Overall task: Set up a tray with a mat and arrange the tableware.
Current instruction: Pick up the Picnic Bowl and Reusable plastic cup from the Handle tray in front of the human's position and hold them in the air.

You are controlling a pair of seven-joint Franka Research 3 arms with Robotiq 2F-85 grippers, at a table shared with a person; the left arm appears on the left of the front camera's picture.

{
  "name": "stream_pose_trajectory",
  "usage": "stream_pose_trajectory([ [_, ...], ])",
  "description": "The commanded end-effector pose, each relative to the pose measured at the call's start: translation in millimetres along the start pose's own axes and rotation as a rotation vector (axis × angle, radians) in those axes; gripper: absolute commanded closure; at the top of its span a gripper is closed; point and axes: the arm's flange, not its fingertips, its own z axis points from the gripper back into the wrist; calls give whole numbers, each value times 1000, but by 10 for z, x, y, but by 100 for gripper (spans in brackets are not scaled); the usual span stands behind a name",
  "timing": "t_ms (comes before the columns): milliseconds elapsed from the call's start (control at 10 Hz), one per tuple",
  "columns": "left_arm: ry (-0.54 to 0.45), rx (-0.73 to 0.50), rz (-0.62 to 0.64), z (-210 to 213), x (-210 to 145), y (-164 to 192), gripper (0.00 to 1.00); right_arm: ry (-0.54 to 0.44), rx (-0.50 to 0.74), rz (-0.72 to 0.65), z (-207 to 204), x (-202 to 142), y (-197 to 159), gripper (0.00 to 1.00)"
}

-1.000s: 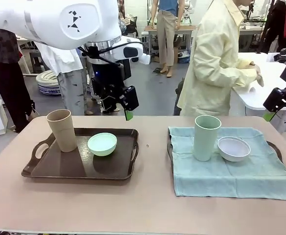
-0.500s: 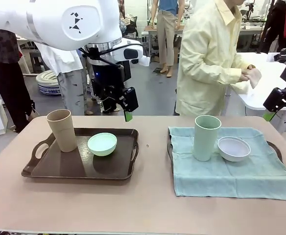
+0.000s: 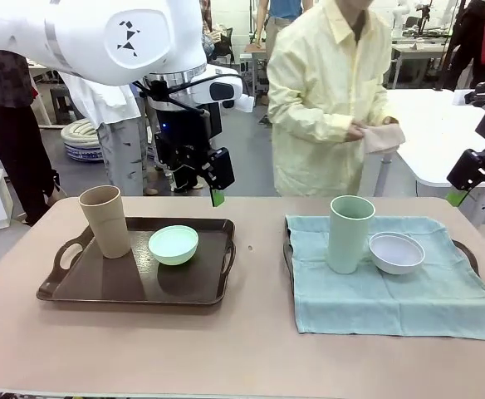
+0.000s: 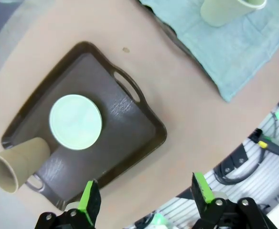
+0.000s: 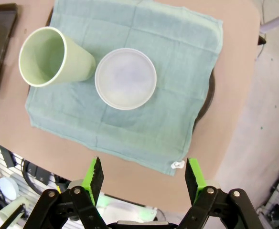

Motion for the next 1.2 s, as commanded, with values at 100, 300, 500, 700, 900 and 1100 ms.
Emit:
stream_pose_trajectory([
  [100, 7, -153, 278, 174, -707, 567, 0, 44, 21, -117, 112, -367, -302, 11],
  [300, 10, -370, 414, 201, -1097, 1054, 0, 83, 164, -242, 67, -490, -843, 11],
  [500, -16, -506, 450, 226, -1332, 1419, 0, 53, 352, -296, 94, -560, -1303, 11],
  [700, -126, -647, 495, 254, -1659, 1763, 0, -5, 515, -341, 130, -597, -1700, 11],
  [900, -229, -806, 591, 213, -2020, 2155, 0, -49, 679, -414, 119, -618, -1917, 11],
  [1100, -334, -858, 670, 143, -2321, 2386, 0, -97, 774, -540, 40, -675, -2077, 11],
])
